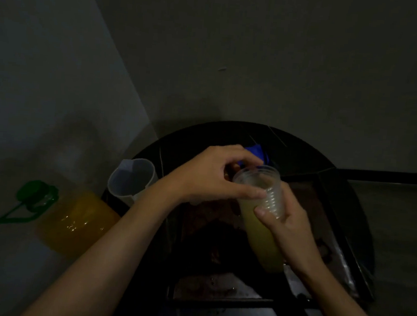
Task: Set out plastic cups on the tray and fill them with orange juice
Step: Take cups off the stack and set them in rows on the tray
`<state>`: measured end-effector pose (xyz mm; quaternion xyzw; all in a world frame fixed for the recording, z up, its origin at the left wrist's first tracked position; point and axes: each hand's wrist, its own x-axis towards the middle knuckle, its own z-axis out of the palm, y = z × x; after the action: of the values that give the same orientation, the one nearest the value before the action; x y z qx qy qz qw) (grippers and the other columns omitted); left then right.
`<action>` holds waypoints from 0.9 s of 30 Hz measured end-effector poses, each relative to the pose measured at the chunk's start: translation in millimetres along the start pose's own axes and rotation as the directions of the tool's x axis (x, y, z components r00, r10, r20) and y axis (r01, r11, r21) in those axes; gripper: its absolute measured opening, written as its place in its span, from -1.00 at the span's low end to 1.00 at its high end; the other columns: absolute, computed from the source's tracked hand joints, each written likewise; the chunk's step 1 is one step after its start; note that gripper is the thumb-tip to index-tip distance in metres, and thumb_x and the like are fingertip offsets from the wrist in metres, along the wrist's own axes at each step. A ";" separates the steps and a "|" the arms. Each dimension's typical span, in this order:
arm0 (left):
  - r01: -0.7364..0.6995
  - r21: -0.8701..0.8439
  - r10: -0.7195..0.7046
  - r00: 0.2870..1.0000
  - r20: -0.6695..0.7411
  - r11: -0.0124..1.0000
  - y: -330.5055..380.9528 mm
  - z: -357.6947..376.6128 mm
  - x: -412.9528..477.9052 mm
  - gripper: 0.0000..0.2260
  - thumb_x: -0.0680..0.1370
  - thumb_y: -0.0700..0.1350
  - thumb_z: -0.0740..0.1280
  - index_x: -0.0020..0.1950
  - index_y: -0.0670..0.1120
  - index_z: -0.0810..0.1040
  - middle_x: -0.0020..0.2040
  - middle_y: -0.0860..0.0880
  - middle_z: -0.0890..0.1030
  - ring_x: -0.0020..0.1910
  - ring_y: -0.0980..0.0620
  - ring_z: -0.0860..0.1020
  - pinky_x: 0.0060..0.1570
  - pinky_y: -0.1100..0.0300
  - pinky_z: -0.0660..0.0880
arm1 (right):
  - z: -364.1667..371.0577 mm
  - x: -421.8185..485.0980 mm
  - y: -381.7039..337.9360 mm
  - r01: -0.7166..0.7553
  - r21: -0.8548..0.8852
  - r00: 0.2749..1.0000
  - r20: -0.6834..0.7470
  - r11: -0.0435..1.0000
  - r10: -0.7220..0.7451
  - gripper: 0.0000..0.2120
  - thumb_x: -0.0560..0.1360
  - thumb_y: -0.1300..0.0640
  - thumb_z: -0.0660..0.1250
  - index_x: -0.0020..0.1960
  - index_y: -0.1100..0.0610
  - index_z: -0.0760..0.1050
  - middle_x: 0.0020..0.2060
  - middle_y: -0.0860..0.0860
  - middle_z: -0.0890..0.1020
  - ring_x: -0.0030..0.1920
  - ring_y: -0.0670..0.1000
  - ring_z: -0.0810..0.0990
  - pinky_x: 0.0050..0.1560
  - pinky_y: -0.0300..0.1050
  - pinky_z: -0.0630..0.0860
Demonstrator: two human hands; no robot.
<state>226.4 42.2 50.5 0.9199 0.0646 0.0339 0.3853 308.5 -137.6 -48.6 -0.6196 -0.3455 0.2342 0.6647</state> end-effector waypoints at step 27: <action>-0.013 -0.209 -0.052 0.952 -0.301 0.978 -3.7 -70.6 -9.4 -0.53 0.31 0.05 0.56 0.16 -0.02 0.59 0.09 -0.08 0.61 0.01 -0.01 0.59 0.07 0.07 0.57 | -36.1 8.8 0.8 -0.003 -0.047 0.996 -0.094 0.999 -0.001 -0.41 0.30 -0.27 0.37 0.33 -0.27 0.44 0.08 -0.32 0.61 0.09 -0.20 0.62 0.09 -0.03 0.57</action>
<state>208.9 93.2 97.2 0.8575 0.1285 0.1782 0.4652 341.3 -154.9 -47.7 -0.6457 -0.3188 0.1968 0.6654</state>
